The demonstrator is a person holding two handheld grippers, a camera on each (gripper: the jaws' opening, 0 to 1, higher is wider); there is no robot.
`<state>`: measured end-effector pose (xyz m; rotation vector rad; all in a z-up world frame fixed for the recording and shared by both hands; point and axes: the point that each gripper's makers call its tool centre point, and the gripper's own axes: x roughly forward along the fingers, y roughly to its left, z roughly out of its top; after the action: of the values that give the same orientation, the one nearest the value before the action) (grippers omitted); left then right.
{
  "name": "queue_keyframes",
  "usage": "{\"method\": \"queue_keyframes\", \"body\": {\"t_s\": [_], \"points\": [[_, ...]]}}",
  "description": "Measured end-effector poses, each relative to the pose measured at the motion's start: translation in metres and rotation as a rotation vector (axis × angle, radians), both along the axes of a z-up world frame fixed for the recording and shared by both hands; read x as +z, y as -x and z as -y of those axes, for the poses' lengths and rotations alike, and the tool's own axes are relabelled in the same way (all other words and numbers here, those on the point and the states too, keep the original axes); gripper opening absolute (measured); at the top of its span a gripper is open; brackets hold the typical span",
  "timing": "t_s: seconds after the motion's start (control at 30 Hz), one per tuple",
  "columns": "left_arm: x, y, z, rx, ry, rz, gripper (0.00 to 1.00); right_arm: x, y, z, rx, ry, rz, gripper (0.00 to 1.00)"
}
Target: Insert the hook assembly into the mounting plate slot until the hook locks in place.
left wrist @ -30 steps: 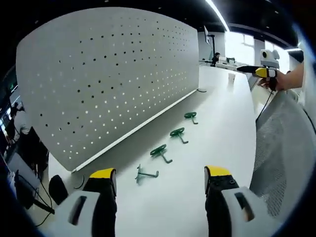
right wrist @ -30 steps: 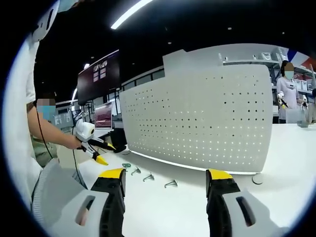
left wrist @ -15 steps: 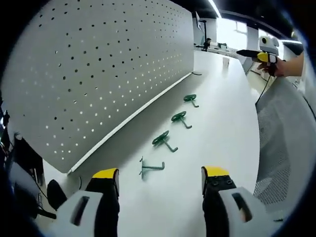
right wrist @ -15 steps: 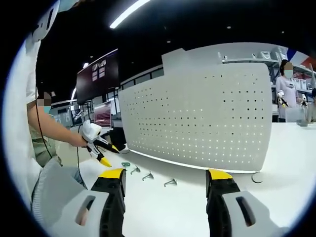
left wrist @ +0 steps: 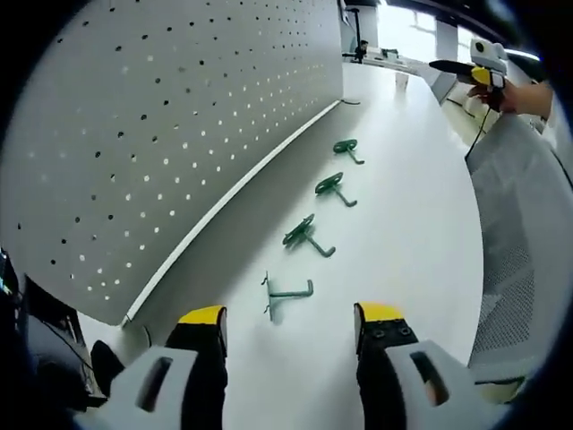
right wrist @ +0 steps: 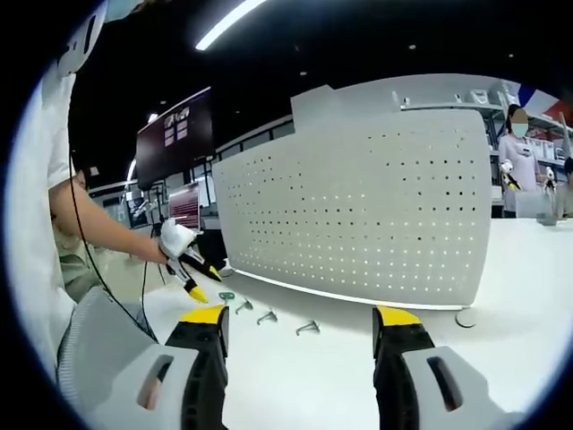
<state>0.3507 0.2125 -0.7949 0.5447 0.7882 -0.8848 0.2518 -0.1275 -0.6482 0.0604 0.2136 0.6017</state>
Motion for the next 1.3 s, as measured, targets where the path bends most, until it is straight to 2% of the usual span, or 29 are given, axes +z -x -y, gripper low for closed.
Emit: {"method": "queue_keyframes", "body": {"t_s": [0.23,0.47,0.63,0.9,0.93,1.1,1.3], "points": [[-0.015,-0.004,-0.004,-0.005,-0.043,-0.062,0.54,-0.001,0.000,0.000,-0.001,-0.004,-0.007,0.62],[-0.020,-0.008,-0.005,-0.012,-0.070,-0.083,0.50,-0.001,0.000,0.002,-0.008,-0.005,-0.011,0.62],[-0.023,-0.012,-0.004,-0.001,-0.063,-0.092,0.48,0.000,0.000,0.004,-0.013,-0.007,-0.011,0.61],[-0.033,-0.011,-0.003,-0.034,-0.102,-0.113,0.42,-0.001,0.001,0.006,-0.016,0.003,-0.018,0.61],[-0.032,-0.013,-0.001,-0.021,-0.085,-0.112,0.41,-0.001,0.001,0.006,-0.016,0.005,-0.017,0.61],[-0.033,-0.014,0.000,-0.016,-0.072,-0.137,0.38,-0.002,0.001,0.007,-0.016,0.019,-0.019,0.60],[-0.033,-0.013,0.001,-0.008,-0.065,-0.140,0.31,-0.002,0.002,0.006,-0.018,0.015,-0.019,0.60]]}}
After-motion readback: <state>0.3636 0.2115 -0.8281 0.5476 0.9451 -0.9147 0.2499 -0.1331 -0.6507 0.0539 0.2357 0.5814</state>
